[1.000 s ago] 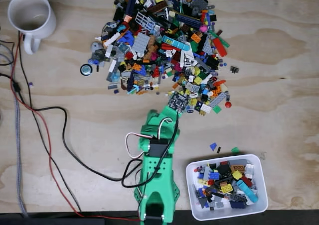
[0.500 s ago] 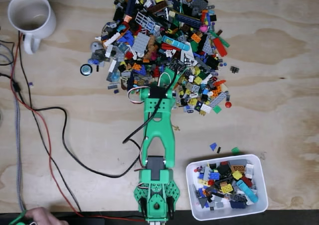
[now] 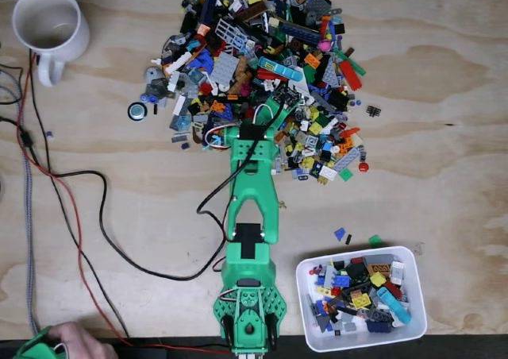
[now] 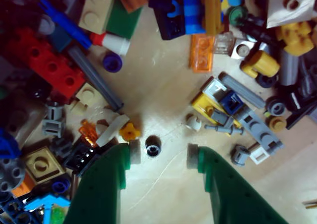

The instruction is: Find the closest Lego and put it in the bin.

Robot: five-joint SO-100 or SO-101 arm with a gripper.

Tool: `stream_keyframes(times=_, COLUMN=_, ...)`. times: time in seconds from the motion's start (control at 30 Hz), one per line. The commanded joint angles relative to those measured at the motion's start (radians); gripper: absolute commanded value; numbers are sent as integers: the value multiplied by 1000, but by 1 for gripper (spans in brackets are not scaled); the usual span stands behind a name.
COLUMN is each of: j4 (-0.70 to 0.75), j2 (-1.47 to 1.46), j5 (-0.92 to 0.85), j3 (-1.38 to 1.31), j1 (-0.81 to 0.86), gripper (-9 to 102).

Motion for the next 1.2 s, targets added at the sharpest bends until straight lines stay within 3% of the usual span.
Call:
stream_keyframes(times=0.0, j4=-18, j2=21, j5=11, j3=-75, j1=0, gripper=14)
stream_keyframes(times=1.17, j4=-61, j2=-28, j5=12, j3=-35, j1=-11, gripper=9)
